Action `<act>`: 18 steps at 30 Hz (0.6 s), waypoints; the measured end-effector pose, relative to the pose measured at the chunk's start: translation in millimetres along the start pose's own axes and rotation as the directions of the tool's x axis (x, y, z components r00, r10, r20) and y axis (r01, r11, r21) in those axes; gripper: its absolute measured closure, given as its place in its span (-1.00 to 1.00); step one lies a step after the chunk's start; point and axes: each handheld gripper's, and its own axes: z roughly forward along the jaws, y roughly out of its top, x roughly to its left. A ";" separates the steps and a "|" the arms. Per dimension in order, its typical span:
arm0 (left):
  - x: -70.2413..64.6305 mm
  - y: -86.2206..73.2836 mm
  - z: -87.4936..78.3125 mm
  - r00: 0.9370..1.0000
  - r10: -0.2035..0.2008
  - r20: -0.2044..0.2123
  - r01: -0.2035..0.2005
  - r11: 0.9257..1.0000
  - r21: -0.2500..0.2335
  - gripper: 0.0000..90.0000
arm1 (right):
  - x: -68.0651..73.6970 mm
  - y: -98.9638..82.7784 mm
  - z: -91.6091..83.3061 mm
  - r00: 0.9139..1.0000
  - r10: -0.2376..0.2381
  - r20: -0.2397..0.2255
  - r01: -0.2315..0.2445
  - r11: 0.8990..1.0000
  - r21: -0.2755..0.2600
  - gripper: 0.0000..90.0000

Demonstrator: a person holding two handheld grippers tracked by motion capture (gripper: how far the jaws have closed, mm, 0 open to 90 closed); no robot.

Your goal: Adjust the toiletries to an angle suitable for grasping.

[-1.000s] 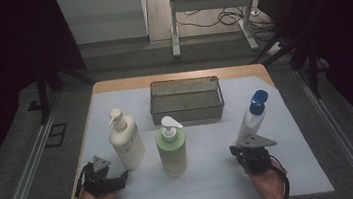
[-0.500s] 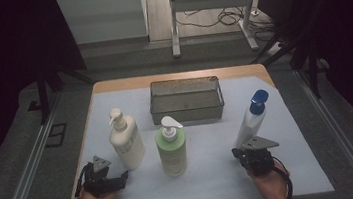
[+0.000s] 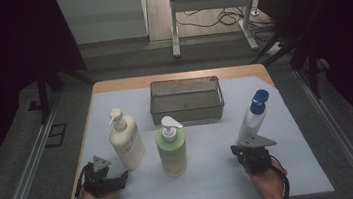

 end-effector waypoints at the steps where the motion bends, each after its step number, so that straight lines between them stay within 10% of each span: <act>1: 0.1 0.0 -0.1 1.000 0.002 0.000 -0.002 1.000 0.001 -0.76 | 0.1 0.0 -0.5 1.000 -0.003 0.007 0.003 1.000 0.003 1.00; 18: 0.1 0.0 -0.1 1.000 0.002 0.000 -0.002 1.000 0.002 -0.76 | -14.7 -11.7 -9.3 1.000 0.009 0.020 -0.009 1.000 0.028 1.00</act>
